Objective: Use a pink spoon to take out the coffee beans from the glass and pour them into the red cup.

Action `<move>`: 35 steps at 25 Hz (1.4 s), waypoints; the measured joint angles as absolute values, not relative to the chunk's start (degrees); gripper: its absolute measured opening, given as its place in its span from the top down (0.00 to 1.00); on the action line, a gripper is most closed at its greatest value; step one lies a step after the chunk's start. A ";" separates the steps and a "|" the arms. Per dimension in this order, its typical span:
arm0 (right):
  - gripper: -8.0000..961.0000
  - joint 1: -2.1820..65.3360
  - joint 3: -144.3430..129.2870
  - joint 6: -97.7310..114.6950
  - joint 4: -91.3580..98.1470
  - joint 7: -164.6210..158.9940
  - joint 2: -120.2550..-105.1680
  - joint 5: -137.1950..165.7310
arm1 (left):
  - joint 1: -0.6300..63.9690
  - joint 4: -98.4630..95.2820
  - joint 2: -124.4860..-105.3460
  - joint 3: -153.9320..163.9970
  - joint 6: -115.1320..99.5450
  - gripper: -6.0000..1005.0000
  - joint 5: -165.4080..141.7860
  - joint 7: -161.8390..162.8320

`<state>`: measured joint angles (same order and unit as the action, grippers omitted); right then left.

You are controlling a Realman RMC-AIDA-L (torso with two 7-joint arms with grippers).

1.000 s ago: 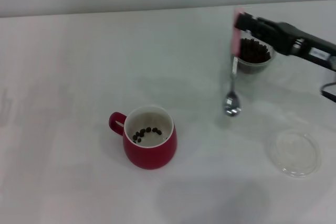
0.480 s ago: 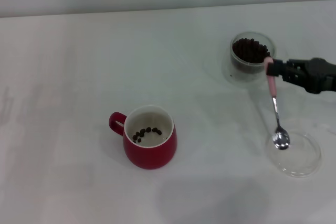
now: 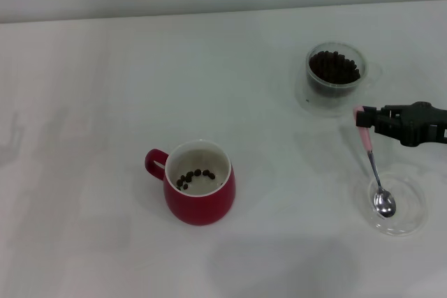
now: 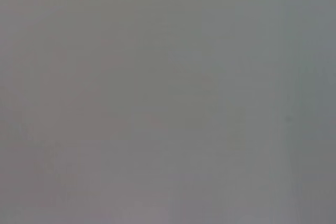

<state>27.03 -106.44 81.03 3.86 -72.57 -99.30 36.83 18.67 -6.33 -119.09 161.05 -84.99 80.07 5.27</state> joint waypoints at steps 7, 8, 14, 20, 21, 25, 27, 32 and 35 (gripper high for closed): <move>0.80 26.83 -107.56 80.39 3.75 -74.31 -99.98 37.40 | 18.58 -6.32 -119.09 160.78 -85.01 0.28 80.13 5.27; 0.80 26.85 -107.60 80.26 3.75 -74.51 -100.12 37.72 | 18.58 -6.33 -119.09 160.76 -85.03 0.28 80.14 5.27; 0.70 26.98 -105.71 80.27 3.83 -74.71 -100.26 37.68 | 18.65 -6.32 -119.09 160.75 -85.14 0.28 80.13 5.27; 0.50 26.05 -94.93 81.66 4.86 -70.29 -100.39 37.50 | 18.18 -6.32 -119.09 160.75 -85.80 0.27 80.34 5.27; 0.47 25.32 -91.53 82.29 5.53 -67.96 -100.90 37.50 | 18.15 -6.32 -119.09 160.75 -85.83 0.28 80.36 5.27; 0.34 20.23 -71.38 83.79 11.87 -50.70 -107.71 37.31 | 18.14 -6.33 -119.10 160.76 -85.84 0.28 80.39 5.27; 0.25 18.74 -59.84 83.04 14.69 -39.88 -113.08 36.67 | 18.14 -6.33 -119.12 160.75 -85.83 0.28 80.43 5.27; 0.11 23.55 -49.18 84.14 5.82 -23.80 -115.14 30.71 | 18.80 -6.81 -119.25 160.77 -85.54 0.28 80.33 5.28; 0.12 24.87 -49.58 79.24 4.16 -19.54 -115.48 29.21 | 18.91 -6.95 -119.24 160.75 -85.47 0.28 80.57 5.50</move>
